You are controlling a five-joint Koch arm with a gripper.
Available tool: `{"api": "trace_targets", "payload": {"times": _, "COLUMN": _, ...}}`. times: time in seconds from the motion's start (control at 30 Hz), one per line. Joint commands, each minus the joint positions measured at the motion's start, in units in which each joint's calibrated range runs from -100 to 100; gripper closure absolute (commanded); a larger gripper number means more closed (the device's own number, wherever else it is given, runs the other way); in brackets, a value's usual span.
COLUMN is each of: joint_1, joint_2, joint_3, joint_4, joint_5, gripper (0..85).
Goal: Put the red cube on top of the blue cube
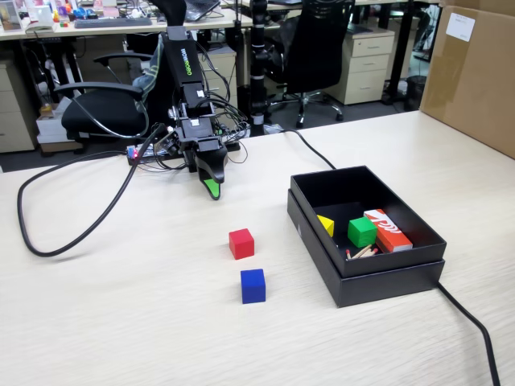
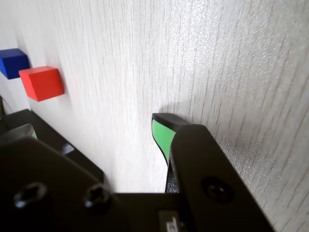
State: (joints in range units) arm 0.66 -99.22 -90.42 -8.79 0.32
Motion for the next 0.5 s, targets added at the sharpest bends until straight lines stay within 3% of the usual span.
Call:
{"api": "trace_targets", "payload": {"times": 0.0, "joint_1": 0.0, "joint_2": 0.4, "joint_3": -1.8, "joint_4": -1.1, "joint_5": 0.1, "gripper": 37.4}}
{"api": "trace_targets", "payload": {"times": 0.33, "joint_1": 0.0, "joint_2": 5.6, "joint_3": 21.6, "joint_4": -15.8, "joint_5": 1.1, "gripper": 37.9}}
{"api": "trace_targets", "payload": {"times": 0.47, "joint_1": 0.0, "joint_2": 12.3, "joint_3": 29.8, "joint_4": -18.1, "joint_5": -0.1, "gripper": 37.9}}
